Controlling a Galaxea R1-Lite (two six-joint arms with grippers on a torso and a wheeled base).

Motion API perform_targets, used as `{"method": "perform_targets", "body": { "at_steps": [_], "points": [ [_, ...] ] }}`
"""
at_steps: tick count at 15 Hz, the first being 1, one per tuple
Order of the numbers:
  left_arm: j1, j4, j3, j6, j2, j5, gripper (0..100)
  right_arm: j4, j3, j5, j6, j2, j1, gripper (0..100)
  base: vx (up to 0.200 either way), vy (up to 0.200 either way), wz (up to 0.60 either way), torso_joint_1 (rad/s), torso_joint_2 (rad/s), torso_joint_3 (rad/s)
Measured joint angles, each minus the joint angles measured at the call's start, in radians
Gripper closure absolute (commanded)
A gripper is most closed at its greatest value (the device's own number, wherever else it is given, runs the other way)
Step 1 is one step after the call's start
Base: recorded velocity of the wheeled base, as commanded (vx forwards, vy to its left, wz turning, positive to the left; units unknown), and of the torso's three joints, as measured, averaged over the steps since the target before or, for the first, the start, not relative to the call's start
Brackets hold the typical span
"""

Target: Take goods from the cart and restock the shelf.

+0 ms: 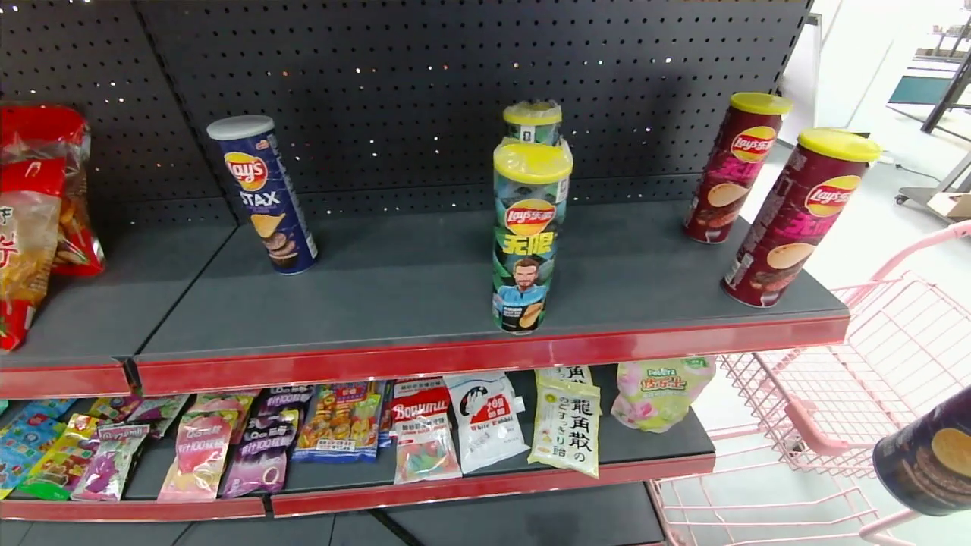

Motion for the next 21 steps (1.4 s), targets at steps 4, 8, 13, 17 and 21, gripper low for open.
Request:
{"method": "perform_targets", "body": {
  "at_steps": [4, 8, 13, 17, 21],
  "points": [
    [0.001, -0.001, 0.000, 0.000, -0.001, 0.000, 0, 0.000, 0.003, 0.002, 0.000, -0.006, 0.001, 100, 0.000, 0.200, 0.00, 0.001, 0.00, -0.005],
    [0.001, 0.001, 0.001, 0.000, -0.006, 0.000, 0, 0.000, 0.001, 0.091, 0.000, -0.023, 0.002, 100, 0.000, 0.200, 0.00, 0.005, 0.00, 0.000],
    [0.001, 0.001, 0.002, 0.000, -0.008, 0.000, 0, 0.000, -0.021, 0.223, -0.022, -0.025, 0.016, 100, 0.000, 0.200, 0.00, 0.003, 0.00, 0.001],
    [0.001, 0.001, 0.003, 0.000, -0.008, 0.000, 0, 0.000, -0.008, 0.271, -0.049, -0.009, 0.035, 100, 0.000, 0.150, 0.00, 0.003, 0.00, 0.002],
    [0.001, -0.002, 0.002, 0.034, -0.005, 0.000, 0, 0.001, 0.002, 0.297, -0.046, -0.002, 0.123, 100, 0.000, 0.000, 0.00, 0.000, 0.00, 0.000]
  ]
}}
